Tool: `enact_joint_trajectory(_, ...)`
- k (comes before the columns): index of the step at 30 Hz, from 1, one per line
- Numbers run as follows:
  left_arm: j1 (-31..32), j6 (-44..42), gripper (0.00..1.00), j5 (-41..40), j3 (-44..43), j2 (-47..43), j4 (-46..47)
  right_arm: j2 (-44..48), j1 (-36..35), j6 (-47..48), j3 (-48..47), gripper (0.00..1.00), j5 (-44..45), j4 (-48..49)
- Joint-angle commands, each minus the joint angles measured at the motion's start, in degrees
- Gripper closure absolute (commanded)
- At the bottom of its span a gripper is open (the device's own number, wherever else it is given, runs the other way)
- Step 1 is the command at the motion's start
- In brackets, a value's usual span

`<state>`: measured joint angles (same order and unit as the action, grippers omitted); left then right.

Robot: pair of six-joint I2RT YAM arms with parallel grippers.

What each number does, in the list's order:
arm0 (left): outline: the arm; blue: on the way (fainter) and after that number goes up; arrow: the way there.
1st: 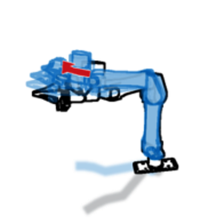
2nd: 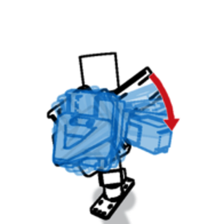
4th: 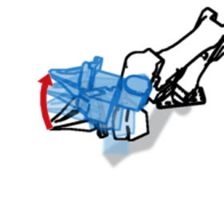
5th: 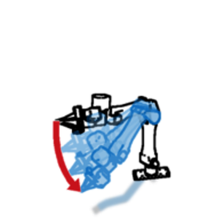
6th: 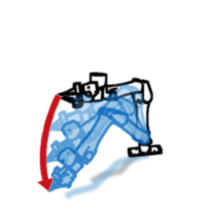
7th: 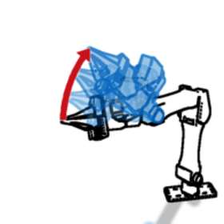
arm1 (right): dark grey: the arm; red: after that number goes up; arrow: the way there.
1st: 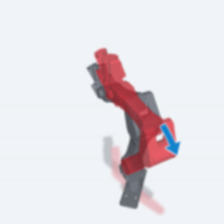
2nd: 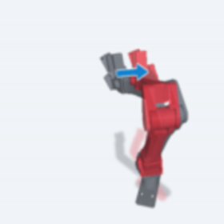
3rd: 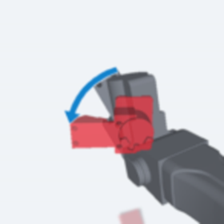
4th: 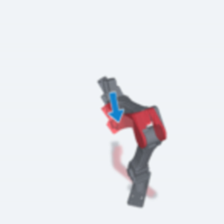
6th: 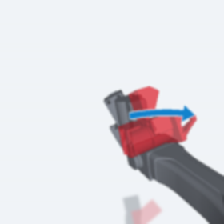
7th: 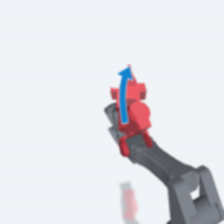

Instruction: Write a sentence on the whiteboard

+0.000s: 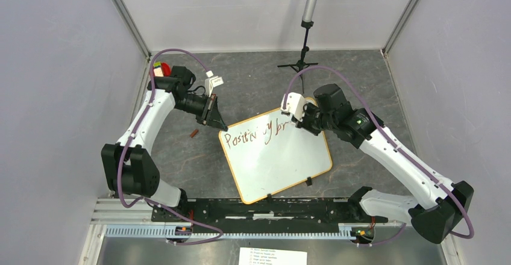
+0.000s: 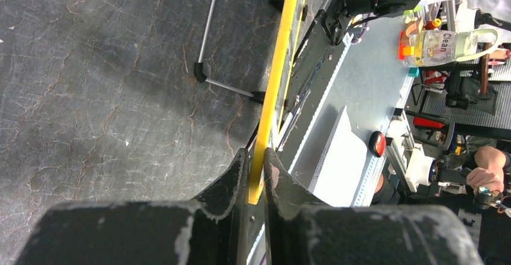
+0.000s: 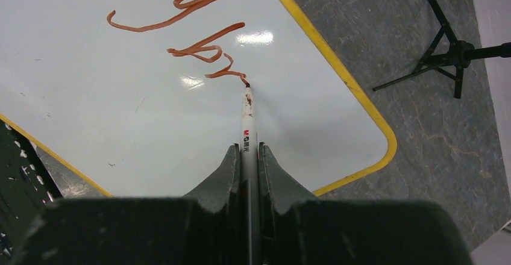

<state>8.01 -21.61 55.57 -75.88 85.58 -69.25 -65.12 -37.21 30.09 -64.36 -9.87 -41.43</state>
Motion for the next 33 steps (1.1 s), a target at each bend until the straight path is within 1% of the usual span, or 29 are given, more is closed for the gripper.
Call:
enact_joint_trajectory(1,0.3,1.6,0.98,-0.7,-0.5,-0.2,0.5,-0.4,0.5,0.6,-2.2,1.0,2.8,0.5)
enact_joint_trajectory(9,0.3,1.5,0.98,-0.8,-0.4,-0.4,0.5,-1.2,0.5,-0.5,-3.9,1.0,2.5,2.1)
enact_joint_trajectory(17,0.3,1.5,0.98,-0.8,-0.2,-0.5,0.5,-2.0,0.4,-0.6,-4.2,1.0,-1.5,1.8)
enact_joint_trajectory(21,0.3,1.3,0.98,-0.9,-0.2,-0.5,0.5,-2.1,0.2,-0.4,-3.4,1.0,-3.3,1.1)
enact_joint_trajectory(33,0.3,1.4,0.98,-0.8,-0.5,-0.1,0.5,0.1,0.0,0.5,0.6,1.0,-2.1,-1.1)
